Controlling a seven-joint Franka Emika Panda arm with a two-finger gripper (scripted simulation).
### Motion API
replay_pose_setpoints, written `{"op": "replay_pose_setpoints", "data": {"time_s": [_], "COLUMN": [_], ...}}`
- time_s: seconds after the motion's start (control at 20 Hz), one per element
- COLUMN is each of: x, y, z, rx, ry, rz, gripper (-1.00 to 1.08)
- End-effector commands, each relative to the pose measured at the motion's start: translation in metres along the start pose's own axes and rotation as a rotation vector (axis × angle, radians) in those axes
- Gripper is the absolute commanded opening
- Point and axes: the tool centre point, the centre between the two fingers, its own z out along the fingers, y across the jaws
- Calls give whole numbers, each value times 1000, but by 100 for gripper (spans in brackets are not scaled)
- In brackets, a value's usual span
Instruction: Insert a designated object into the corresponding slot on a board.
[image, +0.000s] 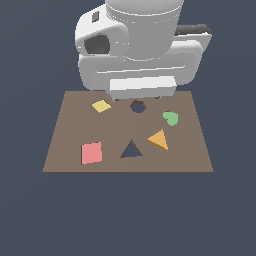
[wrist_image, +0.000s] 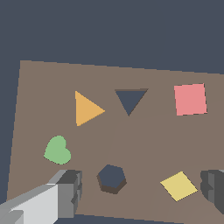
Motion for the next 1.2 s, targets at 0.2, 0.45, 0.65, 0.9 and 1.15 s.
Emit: {"op": "replay_pose_setpoints", "data": {"time_s": [0.2,0.45,0.65,0.9,1.15], "x": [2,10,19,35,49], "y": [-1,-7,-16,-33,-51], "z": [3,16,34,66,98], "rx": [0,0,1,1,0], "ry": [-1,-4,-8,-16,-23], "rz": [-12,-63,-132,-256,-377], "gripper": [100,100,100,100,100]}}
